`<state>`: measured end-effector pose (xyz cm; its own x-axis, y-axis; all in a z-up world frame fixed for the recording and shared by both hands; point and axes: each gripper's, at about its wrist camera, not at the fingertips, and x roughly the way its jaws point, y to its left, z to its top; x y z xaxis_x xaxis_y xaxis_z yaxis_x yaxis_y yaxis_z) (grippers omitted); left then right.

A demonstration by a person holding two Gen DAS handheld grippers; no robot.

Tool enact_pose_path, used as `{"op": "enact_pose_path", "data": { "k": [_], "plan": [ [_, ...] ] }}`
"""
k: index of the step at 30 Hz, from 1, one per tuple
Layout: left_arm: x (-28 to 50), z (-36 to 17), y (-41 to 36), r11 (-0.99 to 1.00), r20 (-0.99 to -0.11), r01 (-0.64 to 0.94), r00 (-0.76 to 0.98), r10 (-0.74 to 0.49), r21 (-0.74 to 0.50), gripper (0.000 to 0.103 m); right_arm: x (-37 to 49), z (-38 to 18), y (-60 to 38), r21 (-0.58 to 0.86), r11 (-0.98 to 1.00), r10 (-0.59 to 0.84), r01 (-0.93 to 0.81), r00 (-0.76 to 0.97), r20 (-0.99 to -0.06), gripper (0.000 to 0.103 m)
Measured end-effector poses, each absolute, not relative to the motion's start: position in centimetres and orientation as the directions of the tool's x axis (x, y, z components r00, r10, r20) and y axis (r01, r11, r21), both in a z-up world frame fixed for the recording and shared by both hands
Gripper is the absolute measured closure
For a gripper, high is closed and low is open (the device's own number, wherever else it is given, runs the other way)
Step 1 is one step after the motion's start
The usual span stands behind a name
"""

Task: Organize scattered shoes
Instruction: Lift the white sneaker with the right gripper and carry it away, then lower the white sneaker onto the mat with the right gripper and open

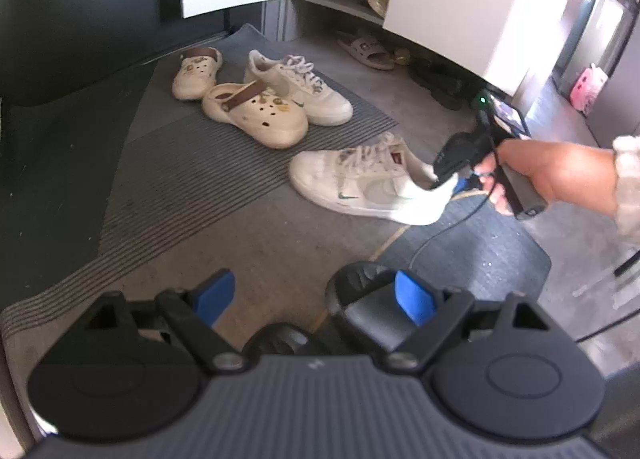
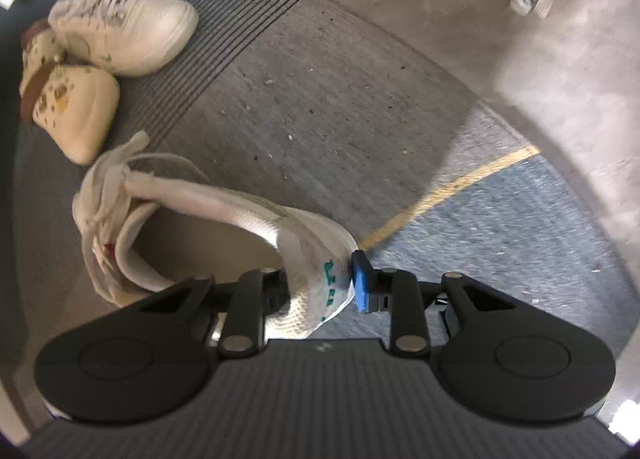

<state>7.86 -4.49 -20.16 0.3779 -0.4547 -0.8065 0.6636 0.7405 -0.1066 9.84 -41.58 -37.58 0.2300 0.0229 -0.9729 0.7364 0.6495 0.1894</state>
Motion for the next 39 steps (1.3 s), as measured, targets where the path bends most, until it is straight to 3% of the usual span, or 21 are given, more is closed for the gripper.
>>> {"op": "enact_pose_path", "data": {
  "k": [7, 20, 36, 39],
  "plan": [
    [8.2, -18.6, -3.5, 0.743, -0.769, 0.651, 0.394, -0.503, -0.152, 0.014, 4.0, -36.9, -40.0, 0.172, 0.593, 0.036, 0.787, 0.187, -0.982, 0.074],
    [6.6, -18.1, -5.6, 0.697, -0.742, 0.694, 0.367, -0.560, -0.183, 0.014, -12.9, -36.5, -36.4, 0.173, 0.277, 0.069, 0.945, 0.160, -0.985, 0.074],
    [6.2, -19.2, -6.4, 0.696, -0.765, 0.692, 0.340, -0.547, -0.191, 0.015, -15.0, -38.1, -31.4, 0.208, 0.292, 0.176, 0.933, 0.161, -0.971, 0.072],
    [6.8, -18.6, -6.3, 0.706, -0.767, 0.683, 0.347, -0.540, -0.188, 0.014, -16.0, -39.0, -31.9, 0.242, 0.224, 0.192, 0.944, 0.201, -0.961, 0.065]
  ]
}}
